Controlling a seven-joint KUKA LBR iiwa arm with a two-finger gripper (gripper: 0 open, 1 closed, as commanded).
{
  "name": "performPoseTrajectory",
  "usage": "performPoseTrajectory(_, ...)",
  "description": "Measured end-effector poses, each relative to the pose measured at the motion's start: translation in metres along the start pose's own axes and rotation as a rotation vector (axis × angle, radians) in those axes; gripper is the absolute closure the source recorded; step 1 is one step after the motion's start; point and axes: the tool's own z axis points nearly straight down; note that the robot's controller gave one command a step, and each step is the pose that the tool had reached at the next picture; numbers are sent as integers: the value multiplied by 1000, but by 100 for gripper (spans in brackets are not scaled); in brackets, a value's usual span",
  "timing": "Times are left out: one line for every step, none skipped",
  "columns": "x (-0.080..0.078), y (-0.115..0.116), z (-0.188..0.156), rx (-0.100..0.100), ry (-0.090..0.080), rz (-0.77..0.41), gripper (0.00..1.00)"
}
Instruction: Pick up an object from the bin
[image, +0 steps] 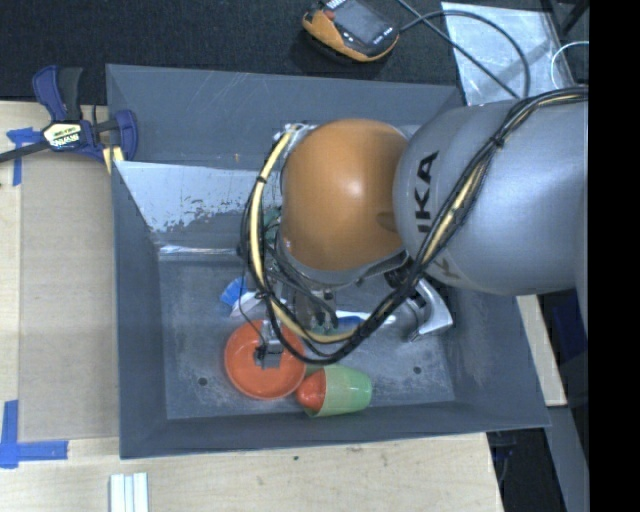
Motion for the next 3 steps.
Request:
performPoseTrajectory(-2, -1, -4, -2, -8, 3, 0)
performPoseTrajectory(-59, -21, 104, -1, -7, -234, 0)
performPoseTrajectory(-76, -16, 137, -2, -13, -387, 0)
